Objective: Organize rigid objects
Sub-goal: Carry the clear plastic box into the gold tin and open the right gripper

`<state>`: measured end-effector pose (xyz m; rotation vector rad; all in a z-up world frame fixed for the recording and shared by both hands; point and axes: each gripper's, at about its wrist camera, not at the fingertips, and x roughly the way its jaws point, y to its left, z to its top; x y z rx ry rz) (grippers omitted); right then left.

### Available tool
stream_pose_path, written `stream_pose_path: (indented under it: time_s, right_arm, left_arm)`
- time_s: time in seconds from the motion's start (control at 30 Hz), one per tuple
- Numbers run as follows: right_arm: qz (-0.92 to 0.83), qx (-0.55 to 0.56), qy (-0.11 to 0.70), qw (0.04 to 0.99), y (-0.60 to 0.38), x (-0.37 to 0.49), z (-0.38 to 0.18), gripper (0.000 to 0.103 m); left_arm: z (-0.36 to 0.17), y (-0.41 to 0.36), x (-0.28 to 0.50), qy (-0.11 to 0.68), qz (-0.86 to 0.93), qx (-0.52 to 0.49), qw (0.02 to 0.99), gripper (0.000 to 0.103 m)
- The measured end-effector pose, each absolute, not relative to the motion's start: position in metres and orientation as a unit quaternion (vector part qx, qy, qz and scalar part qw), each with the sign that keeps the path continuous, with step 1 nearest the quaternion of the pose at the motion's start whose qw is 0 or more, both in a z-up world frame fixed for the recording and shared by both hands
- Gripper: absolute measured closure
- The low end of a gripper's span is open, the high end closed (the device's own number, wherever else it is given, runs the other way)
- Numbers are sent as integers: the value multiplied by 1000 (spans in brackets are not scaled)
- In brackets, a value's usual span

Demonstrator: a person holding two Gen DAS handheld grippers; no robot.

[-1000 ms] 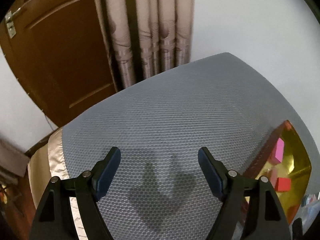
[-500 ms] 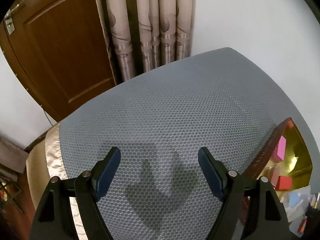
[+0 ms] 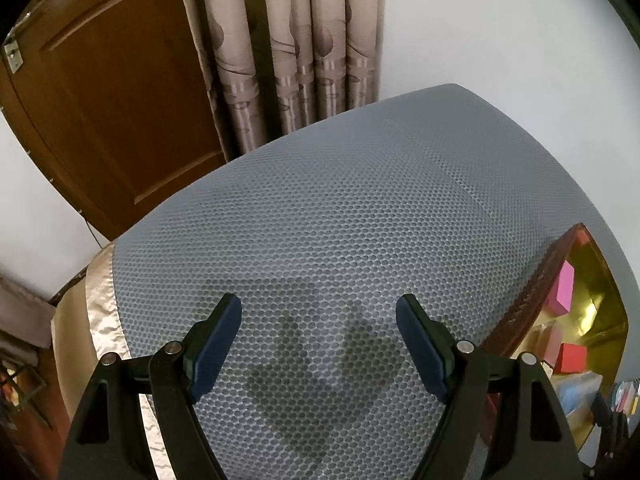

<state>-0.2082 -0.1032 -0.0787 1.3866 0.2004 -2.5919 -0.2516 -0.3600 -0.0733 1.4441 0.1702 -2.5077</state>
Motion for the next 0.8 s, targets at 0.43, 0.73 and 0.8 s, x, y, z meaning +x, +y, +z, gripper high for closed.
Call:
stream_pose_path:
  time_s: [0.43,0.73,0.8]
  right_arm:
    - [-892,438,61,96,-97,-195,-50,13]
    - [-908,412,13,71,-49,-178,-27,13]
    - [-911,407,11,57,-32,-172,-26,13]
  left_arm:
    - [-74,-357,-251,53,-863,486,129,26]
    - [-74,-353,-250,46,-865,482,130,26]
    - [-73,-351,-250,42,-866,481,130,26]
